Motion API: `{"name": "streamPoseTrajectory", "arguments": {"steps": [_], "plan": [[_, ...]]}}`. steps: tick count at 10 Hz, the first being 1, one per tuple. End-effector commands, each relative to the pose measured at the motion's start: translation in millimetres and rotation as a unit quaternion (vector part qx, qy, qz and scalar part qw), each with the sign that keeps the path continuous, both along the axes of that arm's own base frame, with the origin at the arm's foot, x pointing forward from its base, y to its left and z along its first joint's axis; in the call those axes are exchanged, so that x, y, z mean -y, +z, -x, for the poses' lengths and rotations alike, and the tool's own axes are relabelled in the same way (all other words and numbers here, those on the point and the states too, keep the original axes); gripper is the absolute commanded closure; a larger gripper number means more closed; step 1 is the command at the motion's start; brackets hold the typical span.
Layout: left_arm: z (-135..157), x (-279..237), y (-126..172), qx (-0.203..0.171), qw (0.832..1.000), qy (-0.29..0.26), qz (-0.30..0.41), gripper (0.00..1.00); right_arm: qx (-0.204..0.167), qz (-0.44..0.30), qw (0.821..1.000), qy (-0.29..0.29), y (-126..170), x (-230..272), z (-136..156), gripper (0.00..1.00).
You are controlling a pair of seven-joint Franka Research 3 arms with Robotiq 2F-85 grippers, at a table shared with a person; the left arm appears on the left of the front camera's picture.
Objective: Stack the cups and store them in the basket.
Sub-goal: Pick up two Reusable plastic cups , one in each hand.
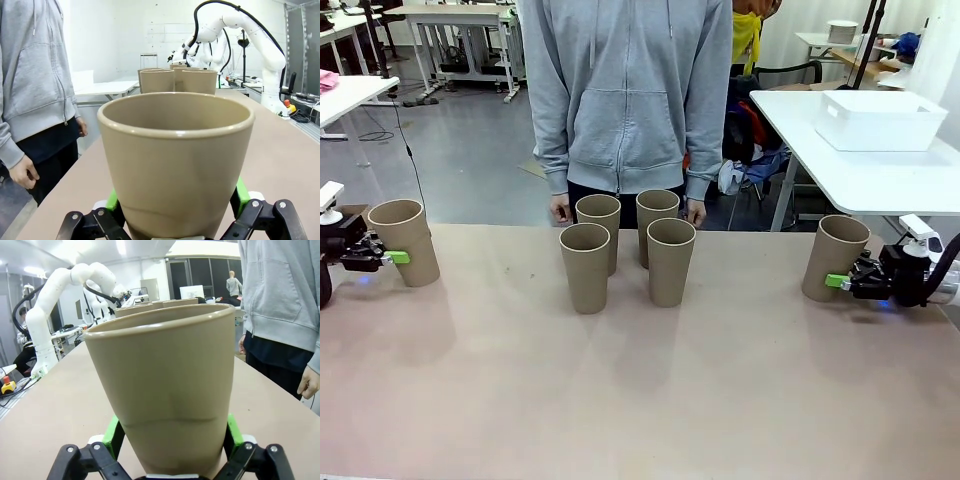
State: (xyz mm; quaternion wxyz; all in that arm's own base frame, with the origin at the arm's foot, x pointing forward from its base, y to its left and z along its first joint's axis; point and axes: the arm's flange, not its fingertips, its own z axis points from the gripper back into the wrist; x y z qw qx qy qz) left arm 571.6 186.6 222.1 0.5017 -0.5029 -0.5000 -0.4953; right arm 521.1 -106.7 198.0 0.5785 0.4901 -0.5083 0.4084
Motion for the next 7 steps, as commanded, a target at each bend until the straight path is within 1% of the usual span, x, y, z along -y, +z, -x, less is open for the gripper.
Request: {"name": "streamPoseTrajectory", "arguments": {"steps": [1,7], "plan": [[7.8,5.6,0.1,0.008,1.0,0.015,0.001,0.0,0.012,0.008,1.0,0.006,-0.2,-7.8,3.5,0.0],[7.4,9.1,-5.8,0.013,1.0,-0.003,-0.009,0.0,0.012,0.011,1.0,0.004,1.3,-8.9,0.8,0.0]]}}
